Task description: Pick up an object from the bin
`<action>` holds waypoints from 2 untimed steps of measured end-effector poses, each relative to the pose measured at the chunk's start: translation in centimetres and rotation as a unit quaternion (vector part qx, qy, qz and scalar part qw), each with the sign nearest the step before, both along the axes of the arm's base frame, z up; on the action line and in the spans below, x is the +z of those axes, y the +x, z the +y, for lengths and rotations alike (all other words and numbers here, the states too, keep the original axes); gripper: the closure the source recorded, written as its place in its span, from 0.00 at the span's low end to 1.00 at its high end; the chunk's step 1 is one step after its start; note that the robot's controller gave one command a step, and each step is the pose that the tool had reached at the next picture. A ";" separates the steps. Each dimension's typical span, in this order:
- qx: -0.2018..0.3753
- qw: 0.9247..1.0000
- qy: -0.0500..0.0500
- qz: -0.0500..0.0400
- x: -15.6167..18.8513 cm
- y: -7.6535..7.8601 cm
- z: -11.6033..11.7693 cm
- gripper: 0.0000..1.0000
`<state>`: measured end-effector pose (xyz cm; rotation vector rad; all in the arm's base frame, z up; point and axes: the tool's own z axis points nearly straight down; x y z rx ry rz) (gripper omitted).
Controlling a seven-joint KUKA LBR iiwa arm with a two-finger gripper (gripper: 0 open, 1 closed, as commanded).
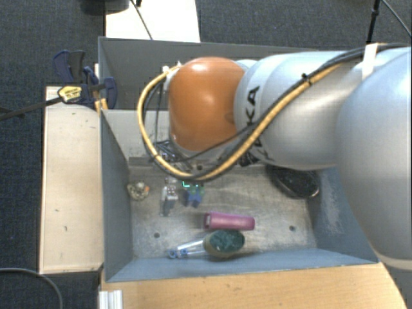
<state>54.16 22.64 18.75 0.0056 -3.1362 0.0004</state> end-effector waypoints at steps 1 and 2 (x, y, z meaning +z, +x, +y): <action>0.046 0.999 0.003 -0.006 -11.7 3.0 -11.8 0.00; -0.029 1.000 0.001 -0.009 -8.5 -2.2 -17.0 0.00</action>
Offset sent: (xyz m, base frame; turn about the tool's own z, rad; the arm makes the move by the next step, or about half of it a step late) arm 0.0271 -0.1157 -0.1175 -0.1003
